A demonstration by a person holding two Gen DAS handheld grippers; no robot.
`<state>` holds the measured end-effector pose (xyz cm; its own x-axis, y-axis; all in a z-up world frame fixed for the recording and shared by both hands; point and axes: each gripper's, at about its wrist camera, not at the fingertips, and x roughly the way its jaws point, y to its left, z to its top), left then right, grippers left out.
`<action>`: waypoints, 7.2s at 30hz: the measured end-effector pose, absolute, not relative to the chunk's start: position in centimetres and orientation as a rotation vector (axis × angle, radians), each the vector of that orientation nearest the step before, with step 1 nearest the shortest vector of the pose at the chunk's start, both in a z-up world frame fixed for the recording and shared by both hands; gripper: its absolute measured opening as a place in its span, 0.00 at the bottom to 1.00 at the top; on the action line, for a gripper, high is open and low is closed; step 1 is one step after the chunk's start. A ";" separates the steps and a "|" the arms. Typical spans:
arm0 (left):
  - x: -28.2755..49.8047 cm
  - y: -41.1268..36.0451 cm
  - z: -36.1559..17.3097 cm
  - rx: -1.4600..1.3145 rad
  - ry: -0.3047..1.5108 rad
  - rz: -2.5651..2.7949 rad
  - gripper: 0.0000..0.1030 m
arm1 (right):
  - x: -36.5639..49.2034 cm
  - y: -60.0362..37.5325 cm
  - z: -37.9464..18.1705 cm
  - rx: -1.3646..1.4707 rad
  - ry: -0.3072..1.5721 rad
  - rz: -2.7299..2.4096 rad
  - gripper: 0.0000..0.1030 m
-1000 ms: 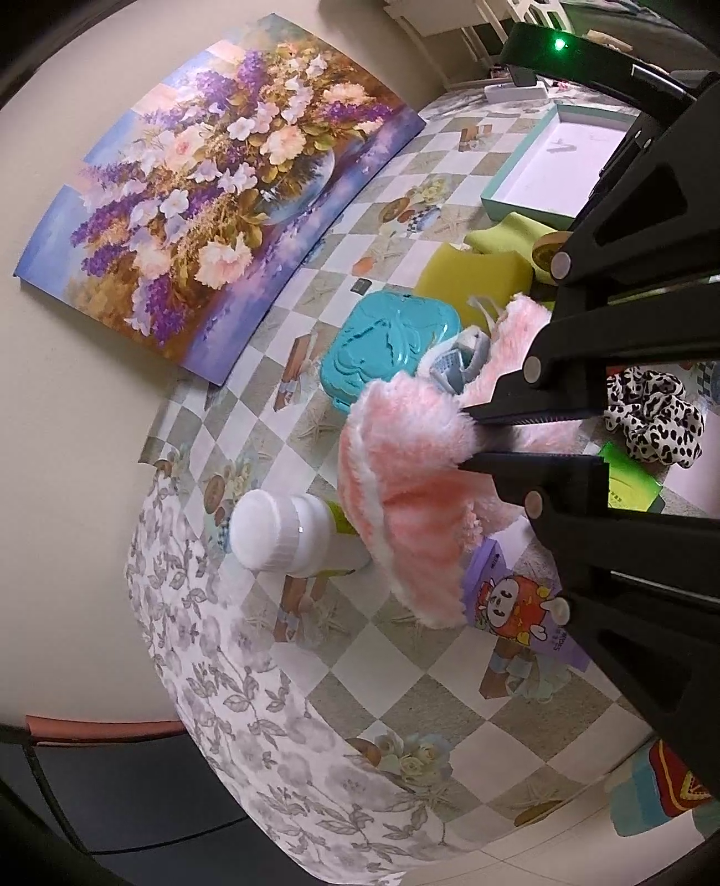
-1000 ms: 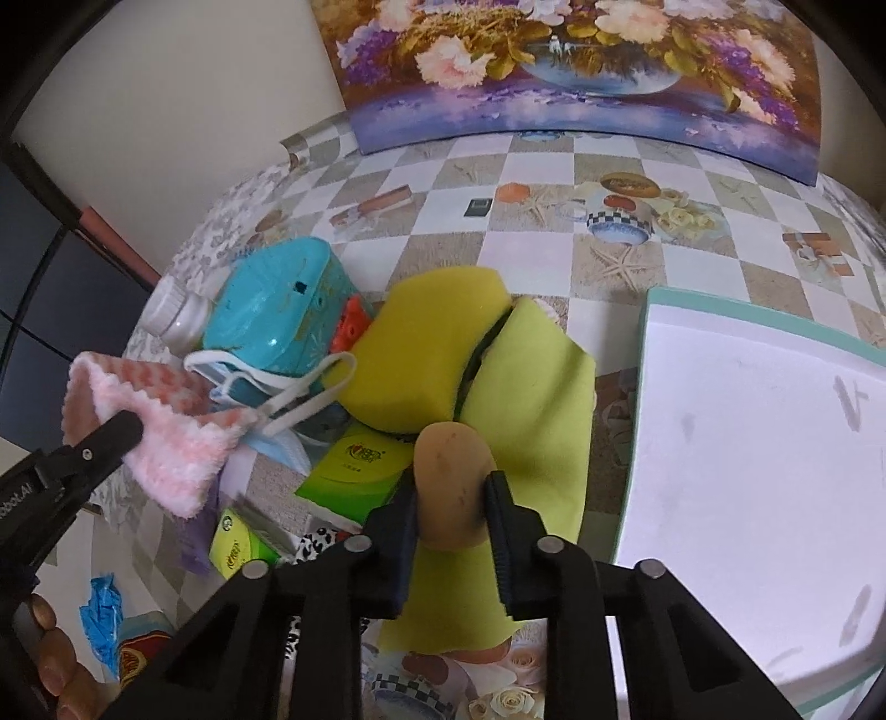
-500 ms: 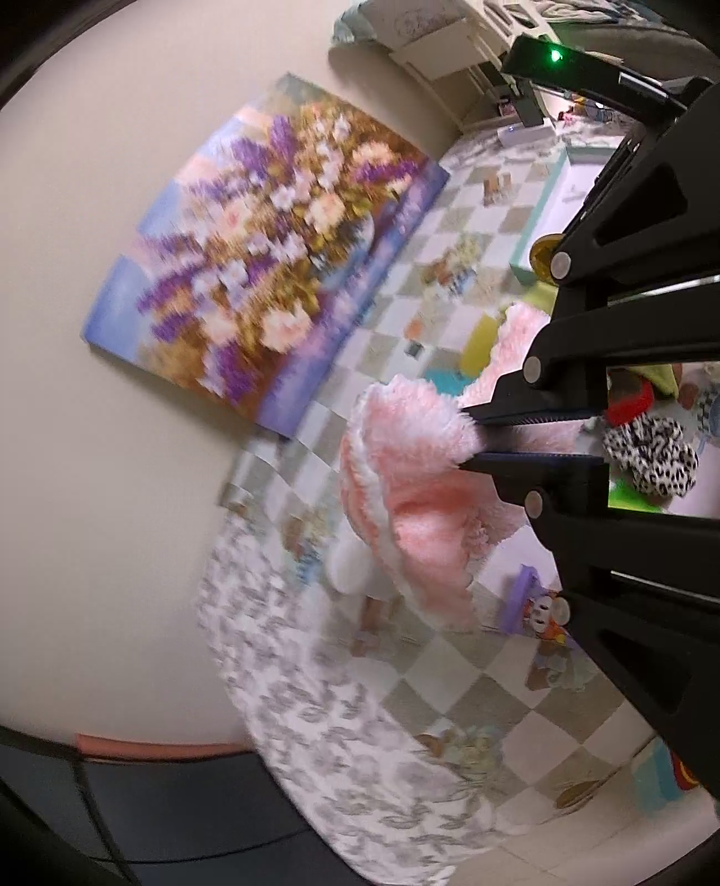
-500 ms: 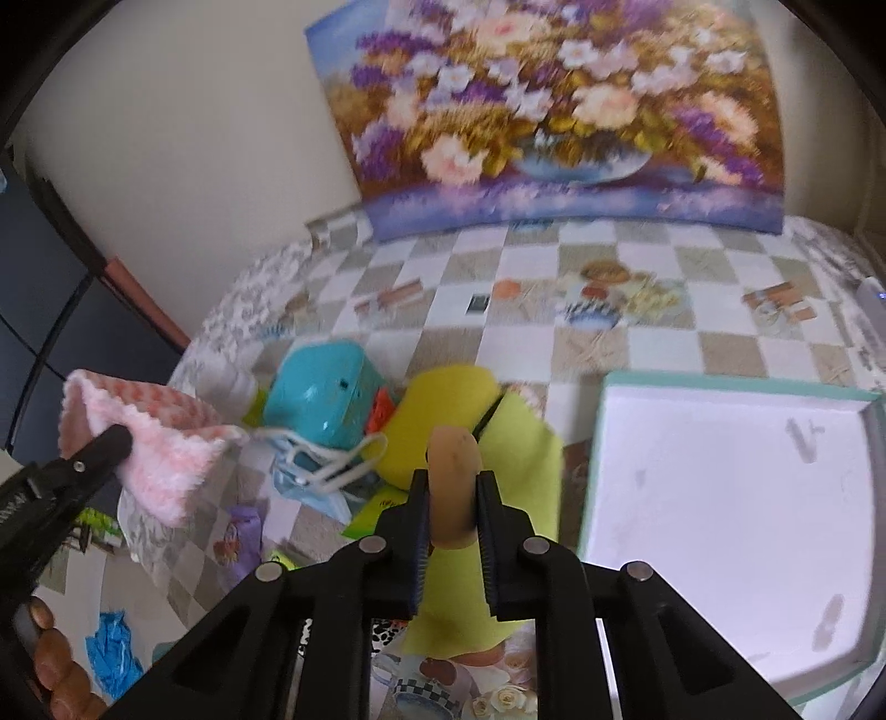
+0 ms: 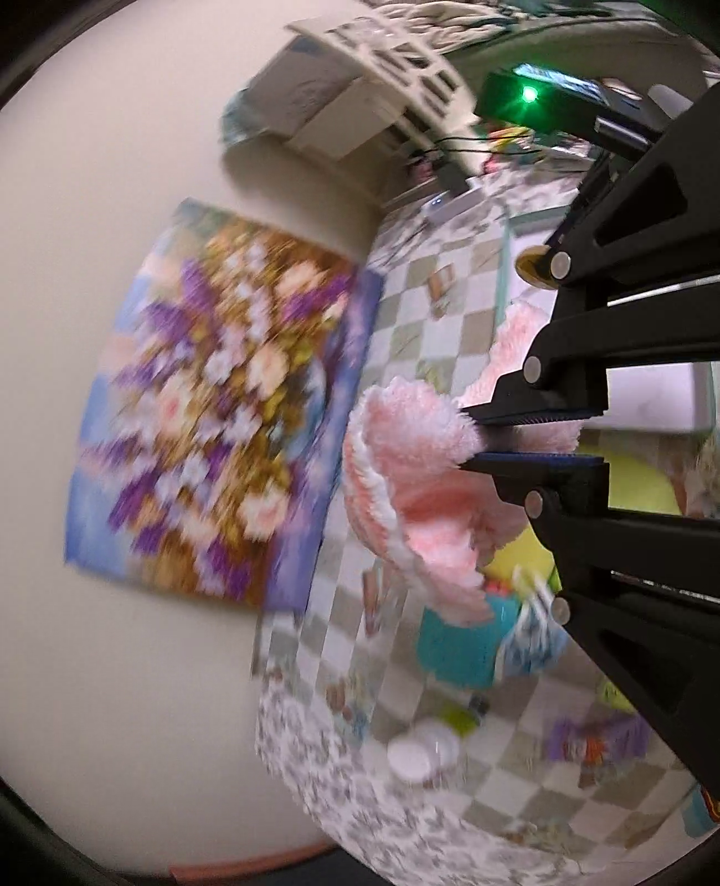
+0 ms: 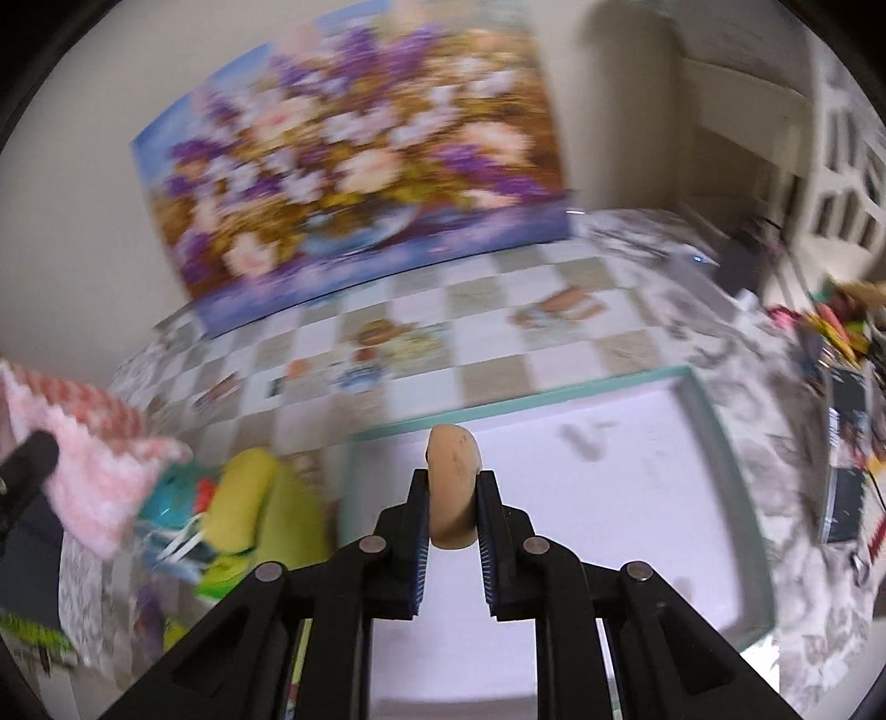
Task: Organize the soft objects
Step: 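Carry both items over the white tray and open both grippers to drop them, then move both tools back from the tray to the pile, then grasp the purple wipes packet with the left gripper while the right grasps the leopard scrunchie, then carry the wipes packet and scrunchie over the white tray and open both grippers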
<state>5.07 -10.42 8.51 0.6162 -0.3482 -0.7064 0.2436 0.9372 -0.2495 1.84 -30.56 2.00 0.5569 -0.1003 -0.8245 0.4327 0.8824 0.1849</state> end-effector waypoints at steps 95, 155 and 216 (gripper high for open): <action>6.2 -0.7 0.4 -0.030 1.129 -0.074 0.98 | 1.4 -20.7 -1.0 0.253 1.056 -0.212 1.00; 8.2 12.6 -11.0 -0.304 1.371 0.008 0.49 | 4.0 -5.2 -10.6 0.165 1.417 0.303 0.47; 4.4 -12.0 2.6 0.060 1.171 -0.419 0.39 | 0.1 -29.5 -1.4 0.514 1.078 -0.244 0.37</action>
